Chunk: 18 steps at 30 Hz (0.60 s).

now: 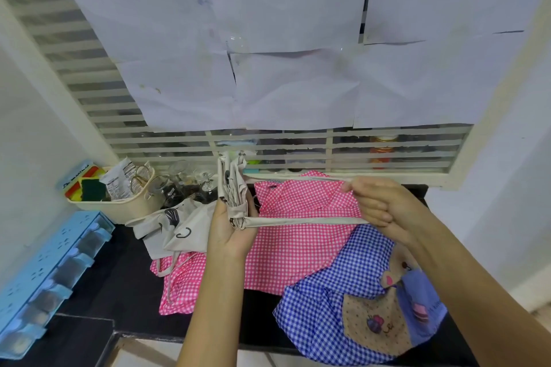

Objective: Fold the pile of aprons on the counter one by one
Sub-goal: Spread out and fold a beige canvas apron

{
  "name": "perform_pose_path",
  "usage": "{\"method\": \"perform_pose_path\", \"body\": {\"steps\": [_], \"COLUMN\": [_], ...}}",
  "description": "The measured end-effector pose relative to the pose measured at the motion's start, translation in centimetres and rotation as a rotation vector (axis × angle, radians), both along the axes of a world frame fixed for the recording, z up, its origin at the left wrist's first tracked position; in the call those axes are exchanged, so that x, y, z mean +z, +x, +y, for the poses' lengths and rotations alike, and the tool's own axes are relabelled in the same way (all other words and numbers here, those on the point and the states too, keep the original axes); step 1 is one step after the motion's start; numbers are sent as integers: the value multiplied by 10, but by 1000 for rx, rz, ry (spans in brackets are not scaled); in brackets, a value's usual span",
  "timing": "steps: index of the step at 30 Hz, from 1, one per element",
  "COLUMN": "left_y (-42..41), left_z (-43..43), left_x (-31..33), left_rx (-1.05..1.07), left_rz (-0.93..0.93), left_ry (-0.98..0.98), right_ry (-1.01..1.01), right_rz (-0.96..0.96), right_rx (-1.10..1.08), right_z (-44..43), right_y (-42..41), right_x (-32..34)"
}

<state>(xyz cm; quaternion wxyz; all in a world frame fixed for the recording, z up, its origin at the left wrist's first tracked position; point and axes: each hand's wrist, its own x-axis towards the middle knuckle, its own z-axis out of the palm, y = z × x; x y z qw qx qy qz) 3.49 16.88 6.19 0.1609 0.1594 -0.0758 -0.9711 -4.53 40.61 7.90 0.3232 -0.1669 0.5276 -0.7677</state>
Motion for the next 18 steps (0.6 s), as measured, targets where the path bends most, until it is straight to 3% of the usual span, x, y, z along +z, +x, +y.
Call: {"method": "perform_pose_path", "body": {"steps": [3, 5, 7, 10, 13, 16, 18], "left_y": [-9, -15, -21, -26, -21, -10, -3], "left_z": [-2, -3, 1, 15, 31, 40, 41], "left_x": [-1, -4, -8, -13, -9, 2, 10], "left_rx": [-43, -116, -182, -102, -29, -170, -316], "left_rz": [-62, -103, -207, -346, -354, -236, -100], "left_ry": [-43, -141, -307, -635, -1061, -1460, -1542], "right_ry": [508, 657, 722, 748, 721, 586, 446], "right_rz": [629, 1002, 1173, 1131, 969, 670, 465], "right_rx": [-15, 62, 162, 307, 499, 507, 504], "right_z": [-5, -8, -11, -16, -22, -20, -14], "right_y": [23, 36, 43, 48, 56, 45, 29], "right_x": [17, 25, 33, 42, 47, 47, 46]}}
